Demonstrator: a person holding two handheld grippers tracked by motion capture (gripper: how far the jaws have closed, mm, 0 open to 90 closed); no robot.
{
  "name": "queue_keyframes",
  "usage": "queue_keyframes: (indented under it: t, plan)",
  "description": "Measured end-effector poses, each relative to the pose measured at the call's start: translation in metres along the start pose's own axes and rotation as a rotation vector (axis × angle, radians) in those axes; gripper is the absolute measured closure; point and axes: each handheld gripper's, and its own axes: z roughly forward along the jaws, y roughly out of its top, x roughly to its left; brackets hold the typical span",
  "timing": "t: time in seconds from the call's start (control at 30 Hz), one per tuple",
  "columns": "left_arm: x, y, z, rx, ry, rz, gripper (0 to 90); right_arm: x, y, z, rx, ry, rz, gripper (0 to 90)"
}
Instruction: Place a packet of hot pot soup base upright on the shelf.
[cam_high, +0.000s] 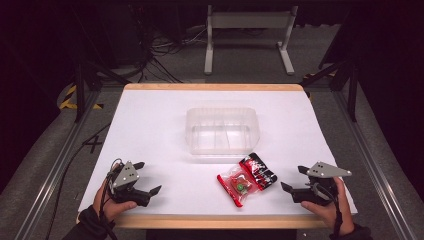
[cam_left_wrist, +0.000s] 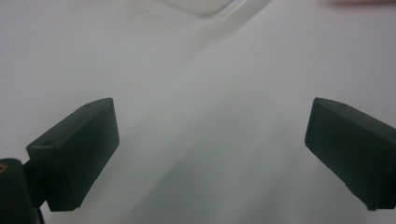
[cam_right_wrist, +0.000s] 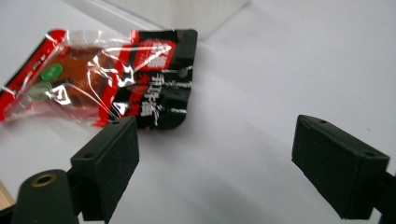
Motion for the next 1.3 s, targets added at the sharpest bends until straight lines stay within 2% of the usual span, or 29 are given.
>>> queue_keyframes:
  t: [0.07,0.13,0.2,0.3,0.37,0.5,0.57,0.7,0.9,1.2,1.3]
  plan:
    - [0.0,0.001,0.0,-0.004,0.002,0.003,3.7,-0.003,-0.004,-0.004,-0.008,-0.015,-0.006,18.0]
    - [-0.001,0.0,0.001,0.0,0.007,0.005,3.6,-0.004,-0.006,-0.006,-0.016,-0.003,-0.005,18.4]
    - [-0.001,0.0,0.0,-0.005,0.005,0.007,3.6,-0.003,-0.009,-0.006,-0.008,-0.012,-0.03,18.4]
    - [-0.001,0.0,-0.002,-0.013,0.012,0.005,3.6,-0.005,-0.011,-0.001,0.002,0.025,-0.025,18.3]
    - [0.0,0.0,-0.002,-0.014,0.014,0.007,3.5,-0.005,-0.012,0.003,0.014,0.032,-0.027,18.4]
    - [0.0,-0.002,-0.003,-0.009,0.014,0.0,3.5,-0.007,-0.012,0.007,0.022,0.082,-0.006,20.2]
    - [-0.001,-0.001,-0.003,-0.01,0.017,0.003,3.5,-0.006,-0.012,0.01,0.041,0.081,-0.014,20.2]
    - [-0.002,0.0,-0.002,-0.006,0.021,0.01,3.5,-0.005,-0.013,0.013,0.051,0.122,-0.005,20.7]
    - [-0.002,0.0,-0.001,0.001,0.019,0.01,3.5,0.001,-0.011,0.019,0.065,0.174,-0.007,19.7]
    - [-0.003,0.0,0.0,0.005,0.013,0.017,3.5,0.011,-0.006,0.029,0.083,0.225,-0.002,19.1]
    - [-0.003,0.0,-0.001,0.005,0.013,0.02,3.5,0.016,-0.003,0.034,0.097,0.228,-0.008,19.0]
